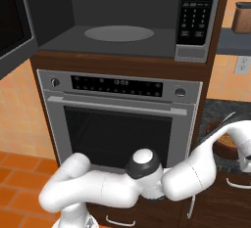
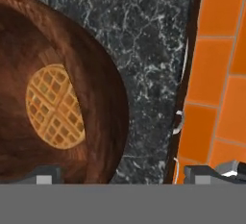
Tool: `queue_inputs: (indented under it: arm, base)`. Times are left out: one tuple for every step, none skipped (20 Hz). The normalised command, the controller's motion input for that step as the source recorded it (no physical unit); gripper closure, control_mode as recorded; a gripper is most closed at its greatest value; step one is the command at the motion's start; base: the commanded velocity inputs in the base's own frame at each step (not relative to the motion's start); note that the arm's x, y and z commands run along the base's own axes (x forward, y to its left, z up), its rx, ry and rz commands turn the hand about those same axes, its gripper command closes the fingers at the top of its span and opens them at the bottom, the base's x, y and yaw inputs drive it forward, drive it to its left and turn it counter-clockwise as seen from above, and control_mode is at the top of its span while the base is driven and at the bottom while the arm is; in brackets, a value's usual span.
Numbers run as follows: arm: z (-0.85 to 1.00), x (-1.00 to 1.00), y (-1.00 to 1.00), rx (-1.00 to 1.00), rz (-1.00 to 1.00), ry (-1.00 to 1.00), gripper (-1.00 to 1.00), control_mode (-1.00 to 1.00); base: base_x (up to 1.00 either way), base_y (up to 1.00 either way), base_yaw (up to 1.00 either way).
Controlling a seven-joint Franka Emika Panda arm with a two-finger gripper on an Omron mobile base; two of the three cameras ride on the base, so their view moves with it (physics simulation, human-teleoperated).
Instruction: Open the microwave, place the bowl with waffle inside the microwave, then close the microwave door and turn it on.
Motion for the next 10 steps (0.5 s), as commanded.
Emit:
queue_inputs:
  arm:
    - [-0.35,0.3,-0.33,0.07,-0.09,0.03,-1.0,-1.0]
    - [-0.3,0.29,-0.35,0.07,-0.1,0.04,-1.0,-1.0]
    - [-0.26,0.34,-0.35,0.04,-0.12,0.07,-1.0,-1.0]
    - [-0.2,0.39,-0.35,0.02,-0.13,0.02,-1.0,-1.0]
    - [-0.16,0.44,-0.32,0.01,-0.13,0.0,-1.0,-1.0]
    - [-0.11,0.45,-0.3,0.0,-0.12,0.0,-1.0,-1.0]
    - [-0.14,0.42,-0.31,0.01,-0.12,0.0,-1.0,-1.0]
    - [-0.17,0.41,-0.29,0.01,-0.12,0.01,-1.0,-1.0]
    - [-0.26,0.38,-0.19,0.0,-0.12,0.1,-1.0,-1.0]
    - [-0.24,0.18,0.0,0.03,-0.08,0.14,-1.0,-1.0]
  base:
    - [0.0,0.0,0.0]
    - [0.0,0.0,0.0]
    - [0.0,0.0,0.0]
    - [0.0,0.0,0.0]
    - [0.0,0.0,0.0]
    - [0.0,0.0,0.0]
    - [0.0,0.0,0.0]
    - [0.0,0.0,0.0]
    - [0.0,0.0,0.0]
    - [0.0,0.0,0.0]
